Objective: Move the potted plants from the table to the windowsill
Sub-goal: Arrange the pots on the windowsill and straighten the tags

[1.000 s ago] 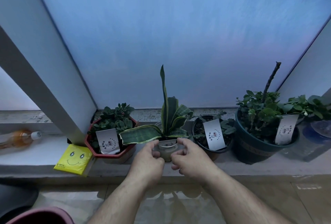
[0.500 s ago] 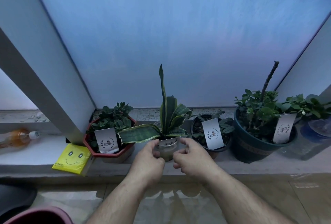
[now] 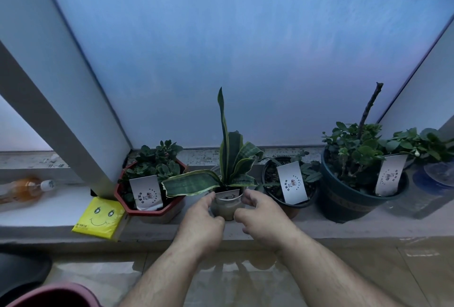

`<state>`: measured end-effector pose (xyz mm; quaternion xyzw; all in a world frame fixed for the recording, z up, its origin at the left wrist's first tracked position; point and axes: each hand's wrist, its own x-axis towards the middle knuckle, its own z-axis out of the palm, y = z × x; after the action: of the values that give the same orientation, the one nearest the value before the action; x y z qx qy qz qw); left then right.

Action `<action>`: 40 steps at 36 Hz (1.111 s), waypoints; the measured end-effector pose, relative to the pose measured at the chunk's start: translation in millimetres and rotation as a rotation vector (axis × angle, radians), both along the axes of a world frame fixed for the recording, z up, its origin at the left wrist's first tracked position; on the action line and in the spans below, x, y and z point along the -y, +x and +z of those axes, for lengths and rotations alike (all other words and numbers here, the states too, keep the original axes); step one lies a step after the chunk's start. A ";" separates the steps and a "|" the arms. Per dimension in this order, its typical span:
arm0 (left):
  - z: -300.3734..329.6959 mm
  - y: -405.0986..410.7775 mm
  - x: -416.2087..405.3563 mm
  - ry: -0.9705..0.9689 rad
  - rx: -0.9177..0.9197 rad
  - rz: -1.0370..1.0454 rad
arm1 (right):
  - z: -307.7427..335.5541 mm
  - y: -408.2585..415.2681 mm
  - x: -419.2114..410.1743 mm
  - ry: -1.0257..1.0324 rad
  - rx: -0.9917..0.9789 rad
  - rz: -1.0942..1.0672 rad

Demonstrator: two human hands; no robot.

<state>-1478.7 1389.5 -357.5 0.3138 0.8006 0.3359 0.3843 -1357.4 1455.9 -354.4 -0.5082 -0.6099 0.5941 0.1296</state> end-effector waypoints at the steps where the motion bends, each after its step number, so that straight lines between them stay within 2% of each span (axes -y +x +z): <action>1: 0.0 -0.2 -0.1 0.003 -0.002 -0.003 | -1.9 0.2 -0.9 -0.024 -0.017 -0.005; 6: -3.4 -2.1 -2.4 0.012 -0.031 -0.021 | -7.7 0.6 -3.2 -0.103 -0.095 -0.038; 9: -5.2 -6.1 -2.4 -0.006 -0.077 -0.069 | -6.8 0.7 -1.3 -0.087 -0.069 -0.029; 14: -6.2 -13.5 6.1 -0.046 -0.359 -0.254 | -2.6 4.3 0.7 -0.003 0.007 0.026; 19: -5.2 -12.5 10.3 -0.071 -0.460 -0.316 | -4.2 4.3 -2.1 0.039 0.056 0.039; 40: -3.8 -7.7 10.8 -0.078 -0.411 -0.304 | -4.1 9.4 -0.8 0.138 0.067 0.044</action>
<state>-1486.5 1378.7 -361.3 0.4773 0.8178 0.1724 0.2713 -1348.0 1456.7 -358.5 -0.5044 -0.6644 0.5357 0.1309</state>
